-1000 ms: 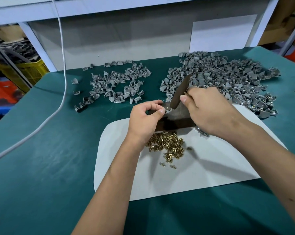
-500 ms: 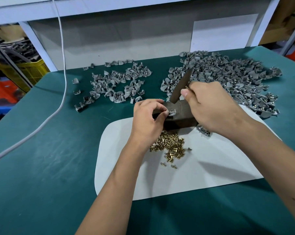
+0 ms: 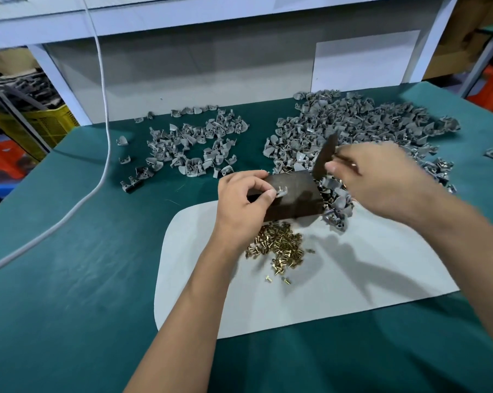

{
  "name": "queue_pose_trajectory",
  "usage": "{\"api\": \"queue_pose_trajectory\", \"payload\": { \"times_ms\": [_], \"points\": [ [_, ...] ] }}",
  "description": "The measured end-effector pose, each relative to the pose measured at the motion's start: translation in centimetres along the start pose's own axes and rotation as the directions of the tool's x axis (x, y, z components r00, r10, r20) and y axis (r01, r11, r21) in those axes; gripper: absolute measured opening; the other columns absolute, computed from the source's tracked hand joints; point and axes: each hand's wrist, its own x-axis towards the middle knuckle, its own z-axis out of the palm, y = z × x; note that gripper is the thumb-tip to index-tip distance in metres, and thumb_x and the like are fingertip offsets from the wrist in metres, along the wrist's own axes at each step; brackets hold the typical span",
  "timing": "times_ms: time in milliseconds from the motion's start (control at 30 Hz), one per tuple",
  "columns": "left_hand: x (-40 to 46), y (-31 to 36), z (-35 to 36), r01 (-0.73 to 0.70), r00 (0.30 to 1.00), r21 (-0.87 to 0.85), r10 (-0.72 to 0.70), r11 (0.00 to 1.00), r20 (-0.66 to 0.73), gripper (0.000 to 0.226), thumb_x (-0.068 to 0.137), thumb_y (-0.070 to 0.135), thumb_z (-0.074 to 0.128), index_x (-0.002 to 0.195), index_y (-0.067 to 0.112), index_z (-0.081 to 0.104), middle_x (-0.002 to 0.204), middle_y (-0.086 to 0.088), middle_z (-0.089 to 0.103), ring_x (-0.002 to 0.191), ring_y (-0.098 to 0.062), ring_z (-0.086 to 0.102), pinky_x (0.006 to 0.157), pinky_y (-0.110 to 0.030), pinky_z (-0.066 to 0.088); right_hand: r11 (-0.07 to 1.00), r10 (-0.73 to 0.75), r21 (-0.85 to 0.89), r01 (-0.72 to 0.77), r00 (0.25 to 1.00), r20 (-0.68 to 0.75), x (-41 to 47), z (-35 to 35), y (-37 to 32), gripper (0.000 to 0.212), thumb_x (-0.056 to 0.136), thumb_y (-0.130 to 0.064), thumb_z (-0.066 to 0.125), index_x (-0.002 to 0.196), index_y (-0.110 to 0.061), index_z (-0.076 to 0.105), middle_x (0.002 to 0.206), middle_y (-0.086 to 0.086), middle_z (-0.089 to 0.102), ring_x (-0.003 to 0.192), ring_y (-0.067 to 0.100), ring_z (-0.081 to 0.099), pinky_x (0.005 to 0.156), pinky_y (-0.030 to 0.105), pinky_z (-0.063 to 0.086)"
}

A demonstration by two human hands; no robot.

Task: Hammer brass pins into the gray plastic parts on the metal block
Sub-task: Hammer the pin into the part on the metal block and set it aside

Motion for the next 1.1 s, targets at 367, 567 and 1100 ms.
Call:
{"api": "queue_pose_trajectory", "payload": {
  "times_ms": [367, 567, 1100],
  "points": [
    [-0.4, 0.7, -0.1, 0.076, 0.997, -0.15, -0.073, 0.986, 0.029, 0.022, 0.087, 0.006, 0.073, 0.072, 0.021, 0.072, 0.123, 0.01, 0.066, 0.131, -0.023, 0.048, 0.112, -0.05, 0.038, 0.93, 0.312, -0.245, -0.275, 0.941, 0.131, -2.6, 0.3, 6.2, 0.024, 0.083, -0.036, 0.078, 0.065, -0.024, 0.065, 0.072, 0.004, 0.066, 0.073, 0.031, 0.062, 0.062, 0.033, 0.05],
    [-0.6, 0.9, -0.3, 0.062, 0.998, -0.122, -0.057, 0.991, 0.042, 0.021, 0.088, 0.006, 0.073, 0.074, 0.021, 0.072, 0.127, 0.009, 0.063, 0.133, -0.022, 0.046, 0.111, -0.043, 0.039, 0.935, 0.256, -0.267, -0.232, 0.965, 0.059, -2.1, 0.0, 3.8, 0.004, 0.084, -0.024, 0.071, 0.081, -0.021, 0.072, 0.083, 0.007, 0.072, 0.081, 0.033, 0.065, 0.074, 0.039, 0.058],
    [0.2, 0.6, -0.7, 0.012, 0.999, -0.156, -0.02, 0.988, -0.048, 0.012, 0.088, 0.025, 0.068, 0.078, 0.019, 0.073, 0.126, 0.001, 0.066, 0.132, -0.025, 0.05, 0.114, -0.052, 0.034, 0.886, -0.464, -0.017, 0.463, 0.885, -0.037, 0.7, 3.5, -3.2, 0.032, 0.096, -0.049, 0.054, 0.088, -0.02, 0.063, 0.082, -0.006, 0.055, 0.083, 0.022, 0.049, 0.076, 0.04, 0.043]
  ]
}}
